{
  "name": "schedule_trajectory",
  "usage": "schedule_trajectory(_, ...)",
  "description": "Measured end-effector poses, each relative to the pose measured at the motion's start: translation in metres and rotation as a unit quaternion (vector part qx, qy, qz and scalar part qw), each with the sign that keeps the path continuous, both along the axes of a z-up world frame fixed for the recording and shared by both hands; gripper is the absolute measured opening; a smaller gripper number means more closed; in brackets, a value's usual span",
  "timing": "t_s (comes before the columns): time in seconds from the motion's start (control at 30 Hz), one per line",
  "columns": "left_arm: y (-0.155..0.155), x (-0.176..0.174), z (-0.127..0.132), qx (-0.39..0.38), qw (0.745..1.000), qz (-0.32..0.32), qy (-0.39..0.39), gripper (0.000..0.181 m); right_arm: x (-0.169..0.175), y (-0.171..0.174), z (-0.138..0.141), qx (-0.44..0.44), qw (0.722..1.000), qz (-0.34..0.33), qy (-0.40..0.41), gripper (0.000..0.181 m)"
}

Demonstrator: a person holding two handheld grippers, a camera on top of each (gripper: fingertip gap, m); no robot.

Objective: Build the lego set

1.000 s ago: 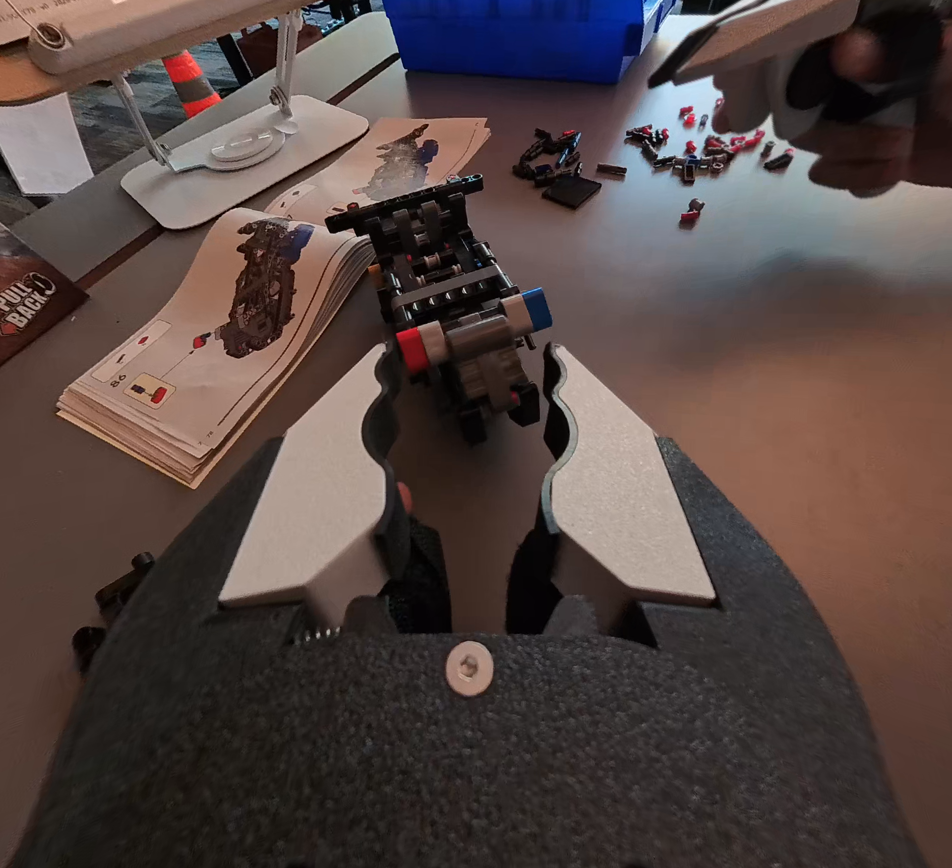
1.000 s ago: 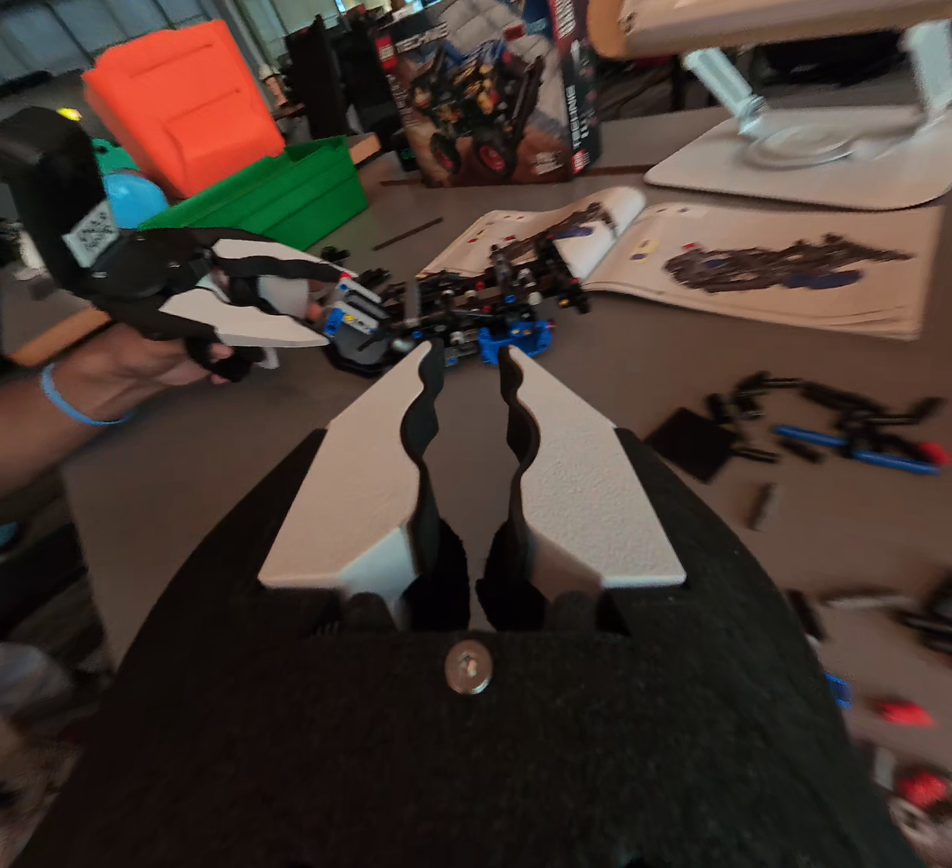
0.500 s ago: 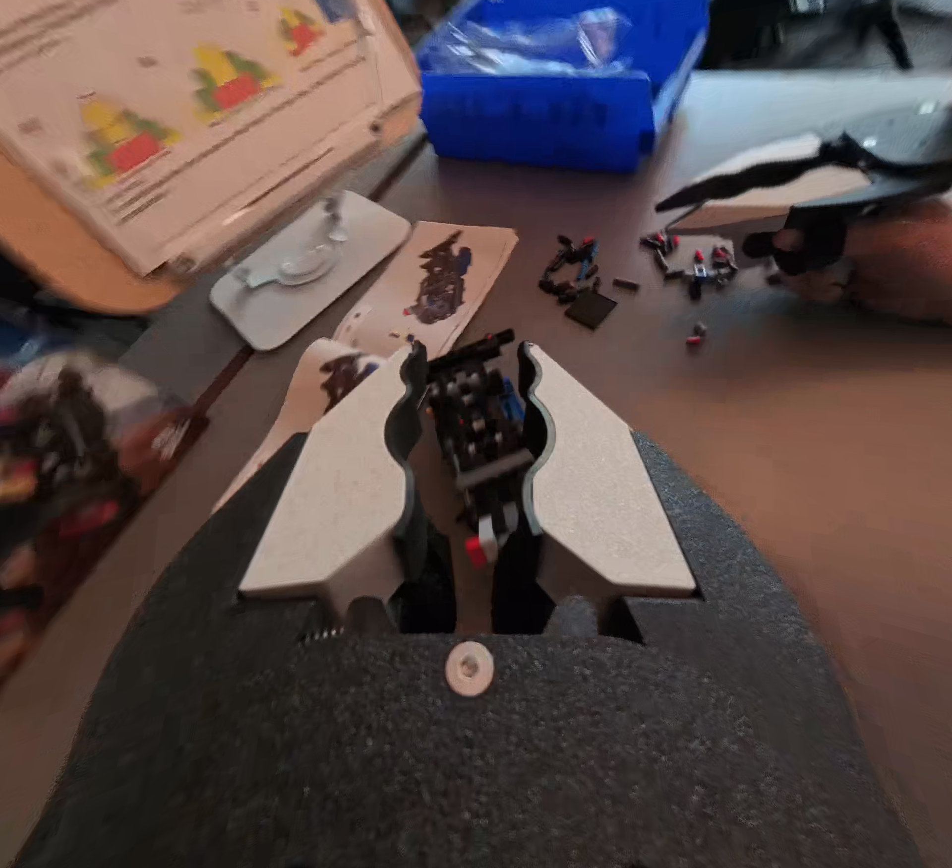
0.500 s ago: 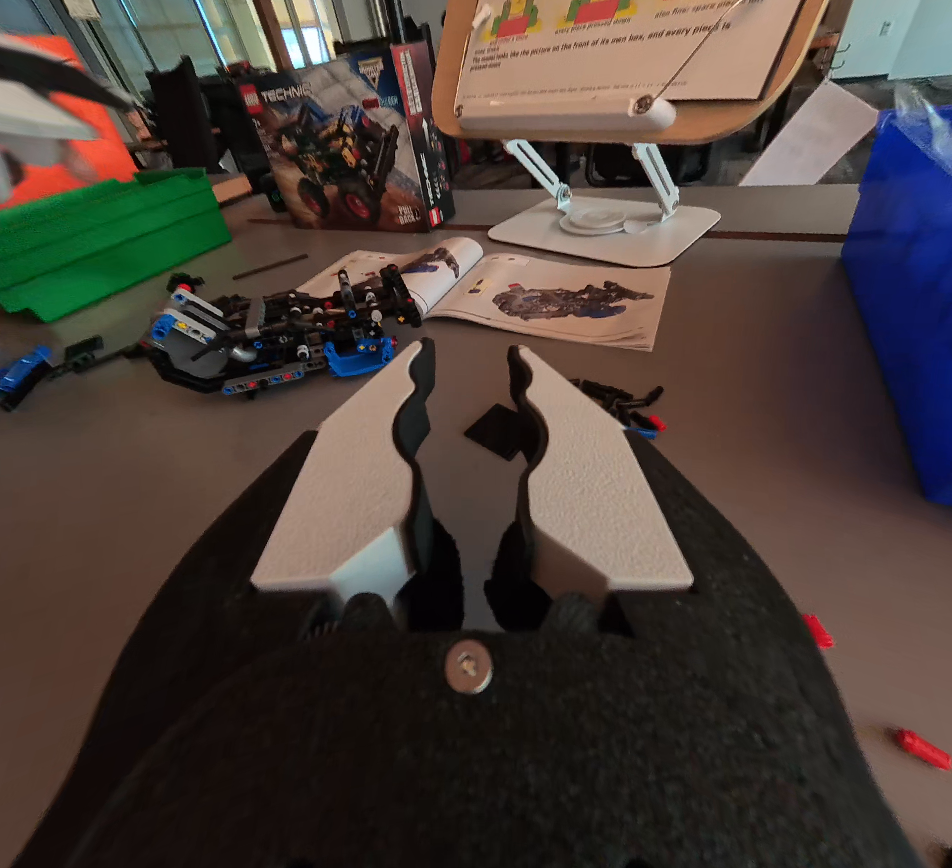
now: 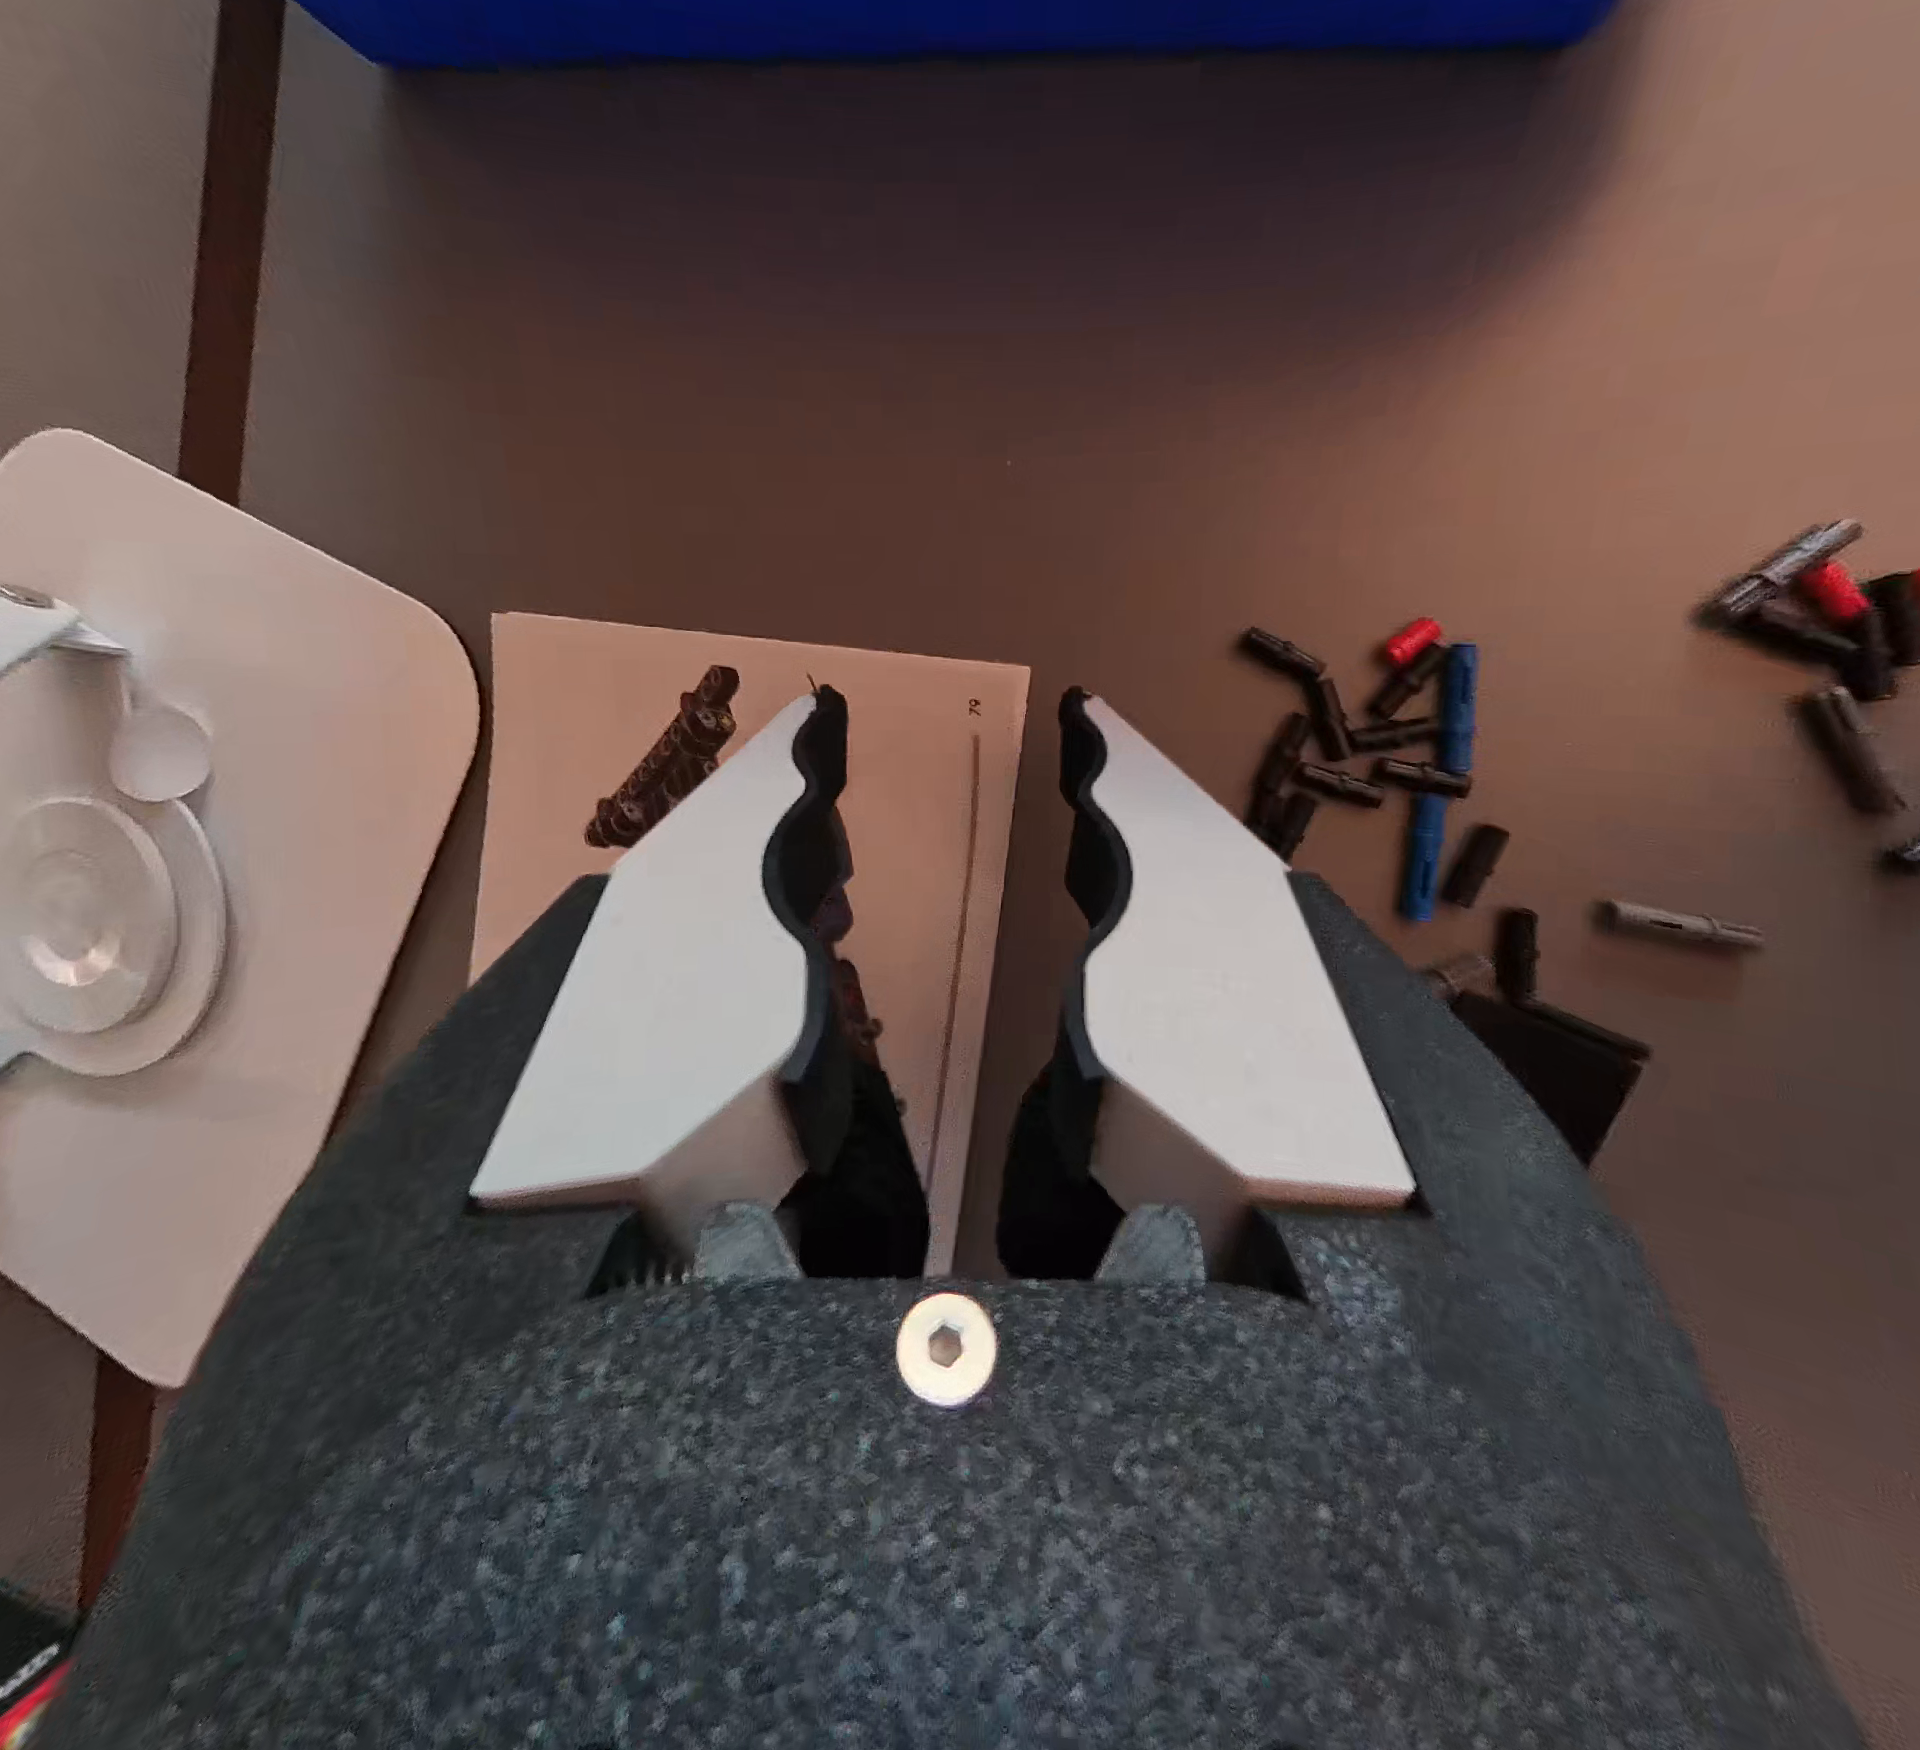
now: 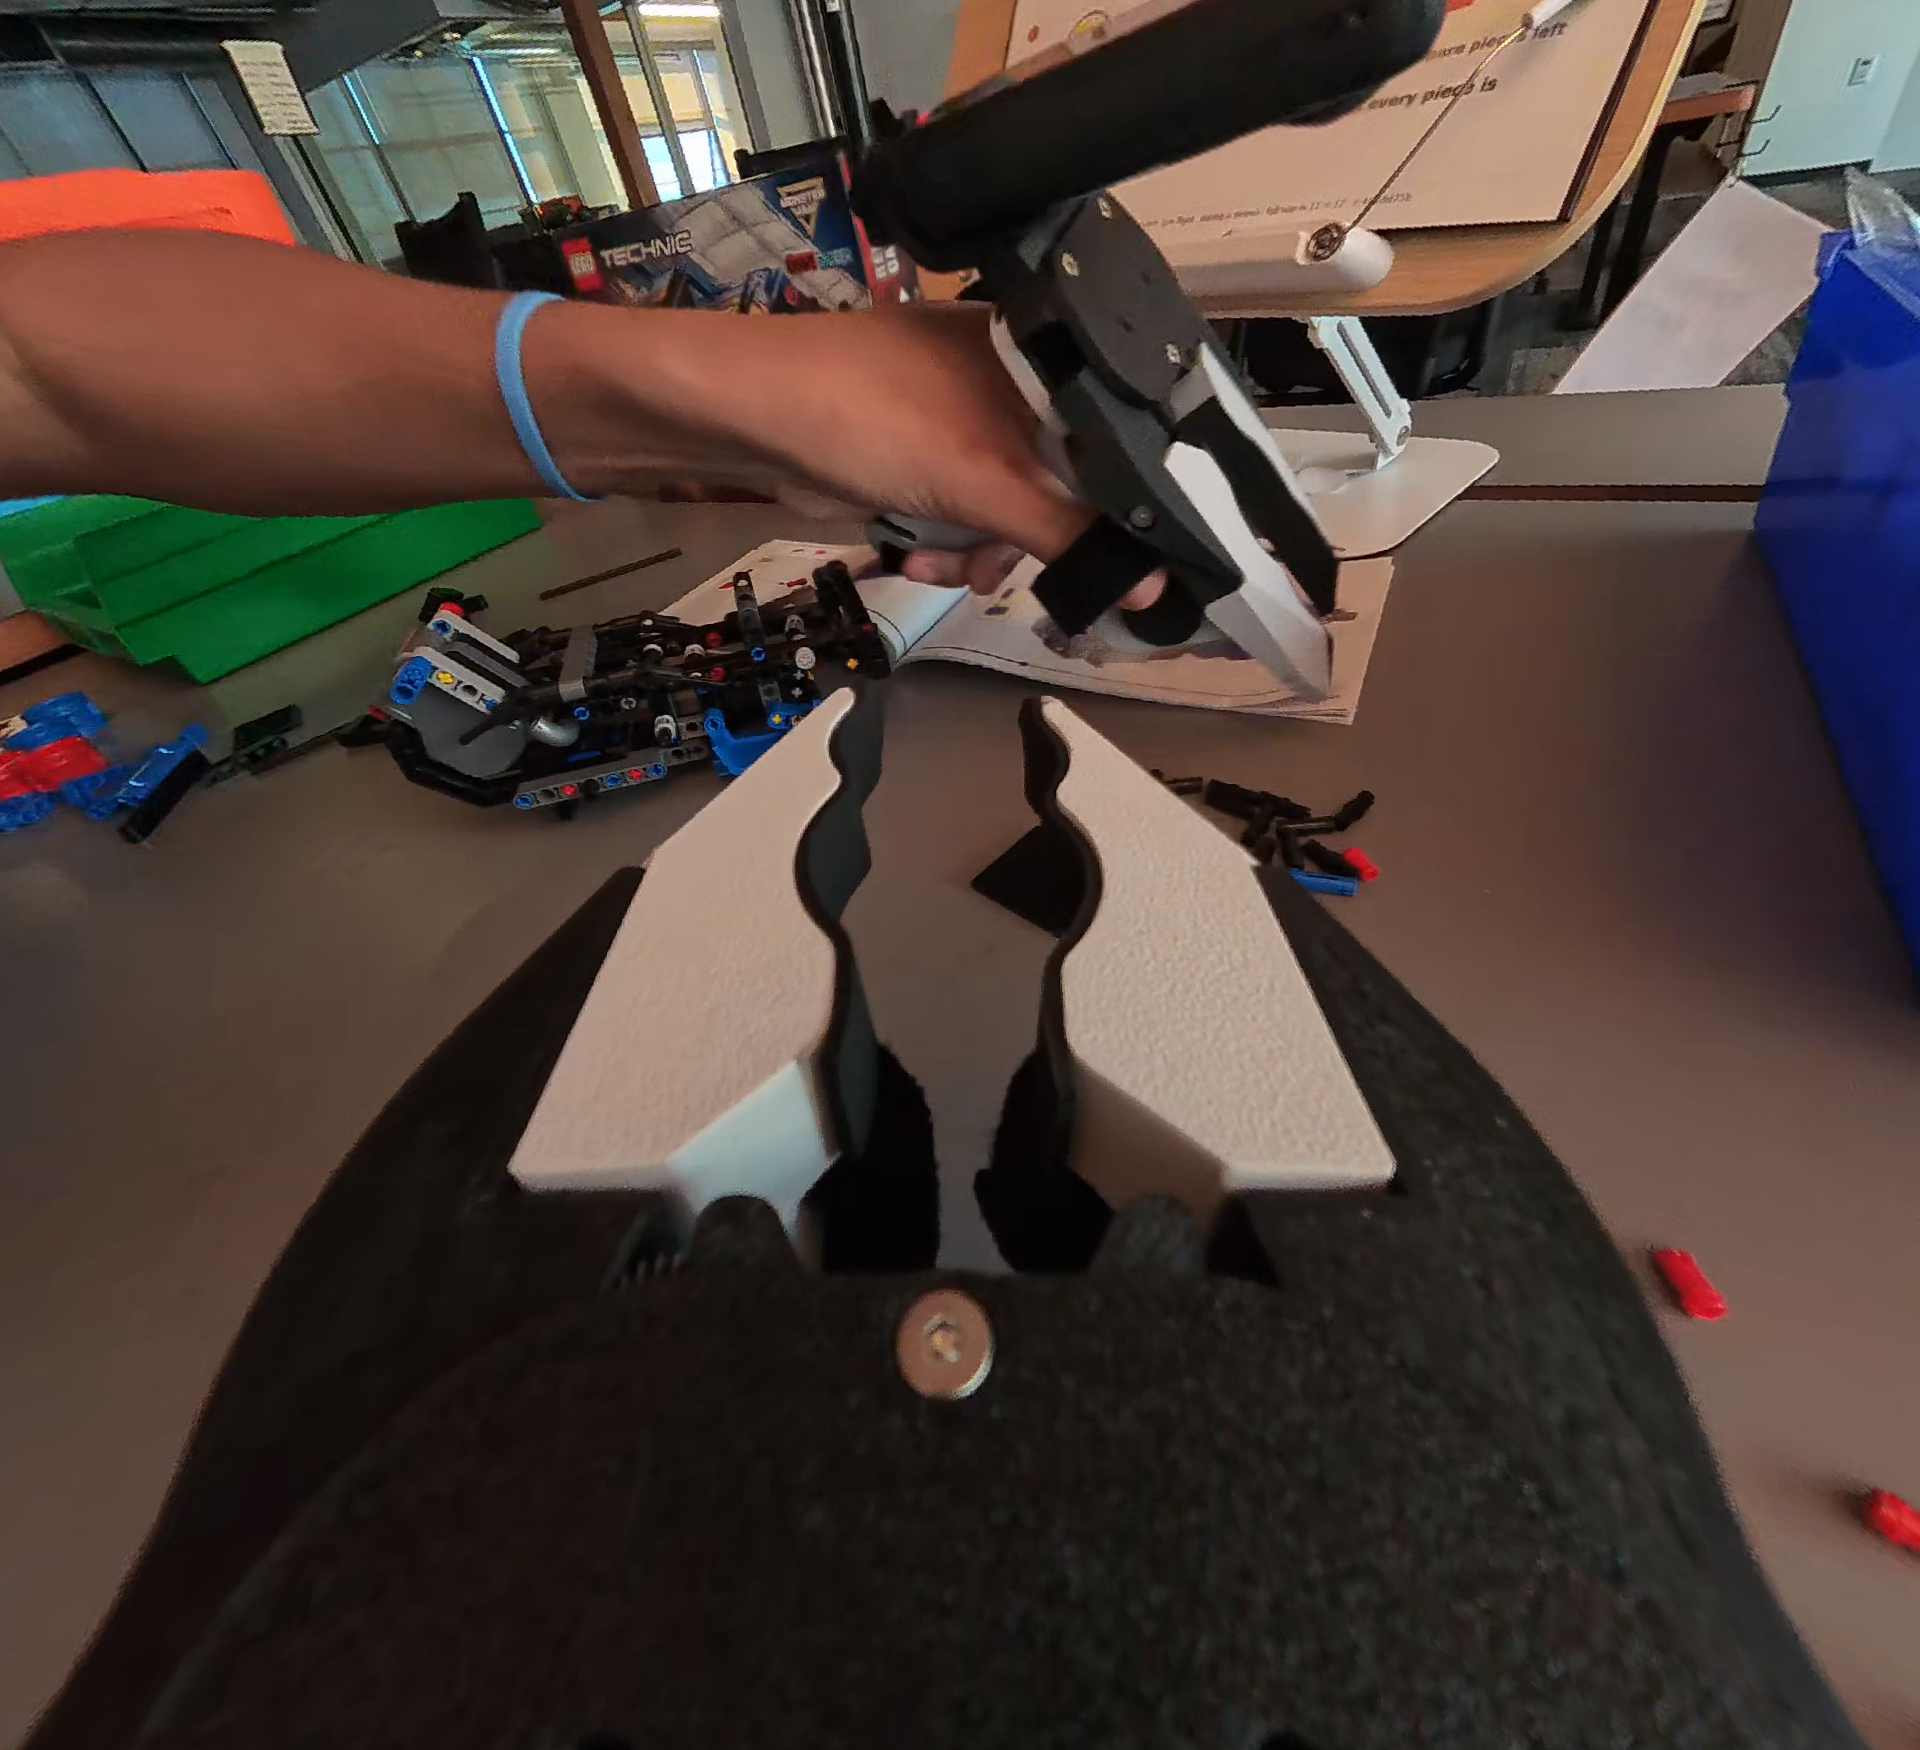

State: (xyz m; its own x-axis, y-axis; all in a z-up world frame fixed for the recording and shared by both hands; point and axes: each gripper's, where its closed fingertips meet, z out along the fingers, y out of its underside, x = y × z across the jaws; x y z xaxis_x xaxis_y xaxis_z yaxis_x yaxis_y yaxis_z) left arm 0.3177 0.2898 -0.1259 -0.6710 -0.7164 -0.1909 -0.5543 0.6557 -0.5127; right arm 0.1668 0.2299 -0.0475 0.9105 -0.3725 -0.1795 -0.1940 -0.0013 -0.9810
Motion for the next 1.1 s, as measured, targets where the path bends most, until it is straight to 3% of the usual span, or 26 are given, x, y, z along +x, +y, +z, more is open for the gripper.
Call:
schedule_trajectory(0.2, -0.005, -0.001, -0.008, 0.008, 1.000, -0.018, 0.009, 0.031, 0.001, -0.003, 0.002, 0.021, 0.999, 0.008, 0.025, 0.026)
schedule_trajectory(0.37, -0.003, -0.002, -0.009, 0.002, 1.000, -0.018, 0.011, 0.000, 0.000, -0.002, 0.002, 0.020, 1.000, 0.009, 0.021, 0.025)
schedule_trajectory(0.67, 0.016, -0.015, 0.027, -0.097, 0.995, 0.016, 0.005, 0.000, 0.001, -0.001, 0.000, 0.012, 1.000, 0.008, 0.022, 0.023)
schedule_trajectory(0.8, 0.045, -0.036, 0.058, -0.198, 0.979, 0.041, 0.004, 0.000, 0.002, 0.004, -0.002, -0.008, 1.000, 0.002, 0.007, 0.023)
schedule_trajectory(1.1, 0.156, -0.098, 0.115, -0.343, 0.926, 0.142, -0.064, 0.000, 0.019, 0.058, 0.012, -0.143, 0.988, 0.058, -0.011, 0.025)
